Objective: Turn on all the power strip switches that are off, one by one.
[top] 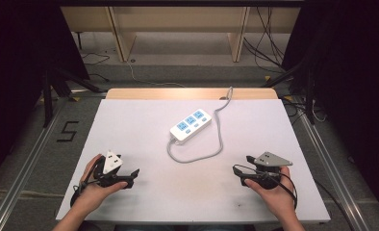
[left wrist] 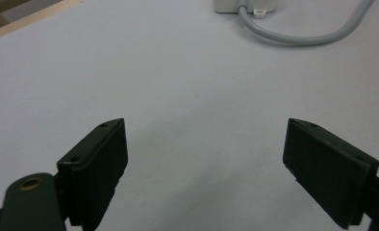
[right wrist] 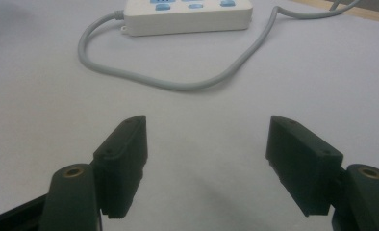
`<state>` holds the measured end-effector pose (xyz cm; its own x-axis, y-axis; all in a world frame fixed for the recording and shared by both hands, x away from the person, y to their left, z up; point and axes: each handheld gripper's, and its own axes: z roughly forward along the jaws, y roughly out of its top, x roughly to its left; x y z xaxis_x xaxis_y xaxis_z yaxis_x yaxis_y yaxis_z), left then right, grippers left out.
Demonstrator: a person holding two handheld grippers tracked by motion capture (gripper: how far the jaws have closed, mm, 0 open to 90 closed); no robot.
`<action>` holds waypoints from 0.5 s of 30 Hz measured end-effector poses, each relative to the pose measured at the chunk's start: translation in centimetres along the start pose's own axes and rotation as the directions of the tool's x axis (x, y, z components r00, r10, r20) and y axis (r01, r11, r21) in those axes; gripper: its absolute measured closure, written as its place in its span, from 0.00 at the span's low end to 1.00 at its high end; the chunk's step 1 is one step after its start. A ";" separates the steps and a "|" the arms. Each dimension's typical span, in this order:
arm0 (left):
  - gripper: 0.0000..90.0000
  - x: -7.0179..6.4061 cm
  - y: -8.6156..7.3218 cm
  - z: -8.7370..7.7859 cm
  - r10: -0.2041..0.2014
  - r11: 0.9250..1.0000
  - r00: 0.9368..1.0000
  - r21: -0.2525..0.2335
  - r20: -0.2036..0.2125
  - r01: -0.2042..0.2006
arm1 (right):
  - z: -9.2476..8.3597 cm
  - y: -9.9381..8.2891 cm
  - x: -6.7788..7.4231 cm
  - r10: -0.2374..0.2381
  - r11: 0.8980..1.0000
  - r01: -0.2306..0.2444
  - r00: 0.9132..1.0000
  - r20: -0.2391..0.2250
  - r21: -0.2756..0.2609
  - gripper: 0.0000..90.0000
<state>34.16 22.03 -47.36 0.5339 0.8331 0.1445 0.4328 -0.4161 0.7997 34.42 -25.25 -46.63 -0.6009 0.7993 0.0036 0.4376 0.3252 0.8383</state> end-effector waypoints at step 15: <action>0.18 -0.3 0.0 0.1 0.006 1.000 1.000 0.007 -0.006 -0.006 | 0.1 1.7 0.7 -0.078 0.997 0.078 0.996 -0.037 0.009 0.68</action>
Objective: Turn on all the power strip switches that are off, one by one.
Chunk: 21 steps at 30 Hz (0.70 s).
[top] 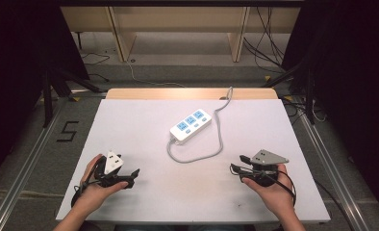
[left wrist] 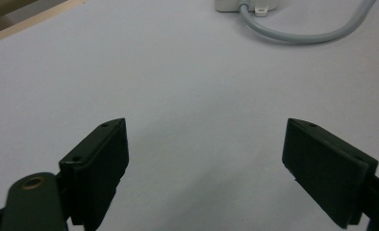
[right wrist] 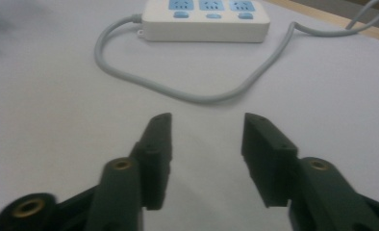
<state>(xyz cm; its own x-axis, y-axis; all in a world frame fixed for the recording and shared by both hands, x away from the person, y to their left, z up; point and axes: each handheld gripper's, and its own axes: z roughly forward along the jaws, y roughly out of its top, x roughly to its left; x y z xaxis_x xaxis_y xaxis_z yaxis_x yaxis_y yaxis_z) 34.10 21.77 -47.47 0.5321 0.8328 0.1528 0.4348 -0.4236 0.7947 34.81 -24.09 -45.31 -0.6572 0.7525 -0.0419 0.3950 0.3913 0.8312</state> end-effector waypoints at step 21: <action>0.19 -0.4 0.1 0.1 -0.011 1.000 1.000 0.008 0.026 0.011 | 3.5 4.8 0.4 -0.062 0.997 0.062 0.998 -0.012 0.048 1.00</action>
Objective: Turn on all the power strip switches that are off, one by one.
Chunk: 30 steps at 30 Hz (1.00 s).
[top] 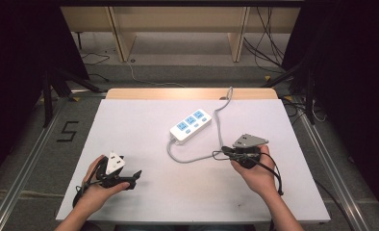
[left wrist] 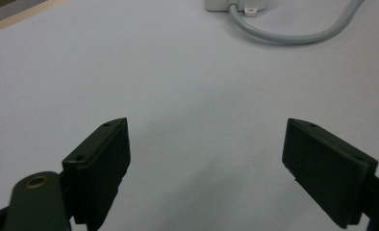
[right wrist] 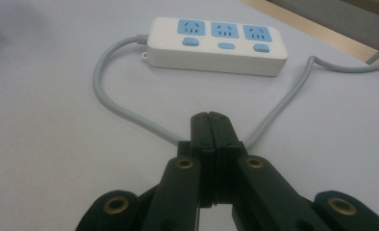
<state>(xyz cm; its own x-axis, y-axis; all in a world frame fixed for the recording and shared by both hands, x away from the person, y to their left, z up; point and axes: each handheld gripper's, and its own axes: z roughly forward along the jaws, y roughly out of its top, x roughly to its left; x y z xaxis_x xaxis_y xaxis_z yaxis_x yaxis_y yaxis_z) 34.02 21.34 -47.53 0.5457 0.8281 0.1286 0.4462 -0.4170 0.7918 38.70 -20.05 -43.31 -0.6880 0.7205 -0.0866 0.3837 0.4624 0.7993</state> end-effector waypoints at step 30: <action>0.20 -0.1 0.0 0.1 0.012 1.000 1.000 0.005 -0.003 -0.012 | 4.6 5.3 -0.3 -0.039 0.997 0.041 0.999 -0.031 0.062 1.00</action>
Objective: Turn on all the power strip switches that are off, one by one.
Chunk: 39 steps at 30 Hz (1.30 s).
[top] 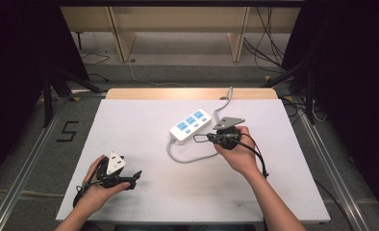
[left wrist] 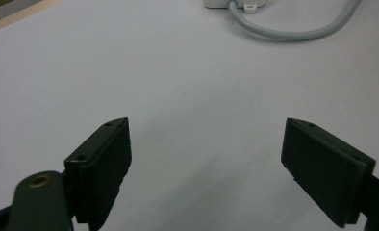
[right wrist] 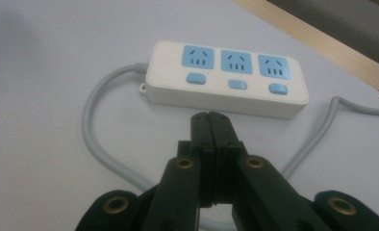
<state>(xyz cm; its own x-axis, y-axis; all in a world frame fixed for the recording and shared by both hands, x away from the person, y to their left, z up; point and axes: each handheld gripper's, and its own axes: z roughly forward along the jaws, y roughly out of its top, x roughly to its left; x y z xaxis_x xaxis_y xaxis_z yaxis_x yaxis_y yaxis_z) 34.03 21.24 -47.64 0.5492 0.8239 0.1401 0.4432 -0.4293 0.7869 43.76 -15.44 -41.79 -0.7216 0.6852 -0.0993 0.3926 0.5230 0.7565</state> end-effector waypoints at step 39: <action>0.20 0.0 0.0 0.0 0.004 1.000 1.000 -0.001 -0.003 -0.004 | 4.0 4.5 -0.3 -0.015 0.996 0.018 0.999 -0.037 0.086 1.00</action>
<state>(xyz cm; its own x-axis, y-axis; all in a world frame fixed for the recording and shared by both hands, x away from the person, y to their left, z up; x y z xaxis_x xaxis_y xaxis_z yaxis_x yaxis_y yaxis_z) 34.05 21.28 -47.60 0.5493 0.8229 0.1451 0.4404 -0.4326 0.7867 48.01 -11.26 -40.98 -0.7480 0.6581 -0.0861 0.4271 0.5765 0.6966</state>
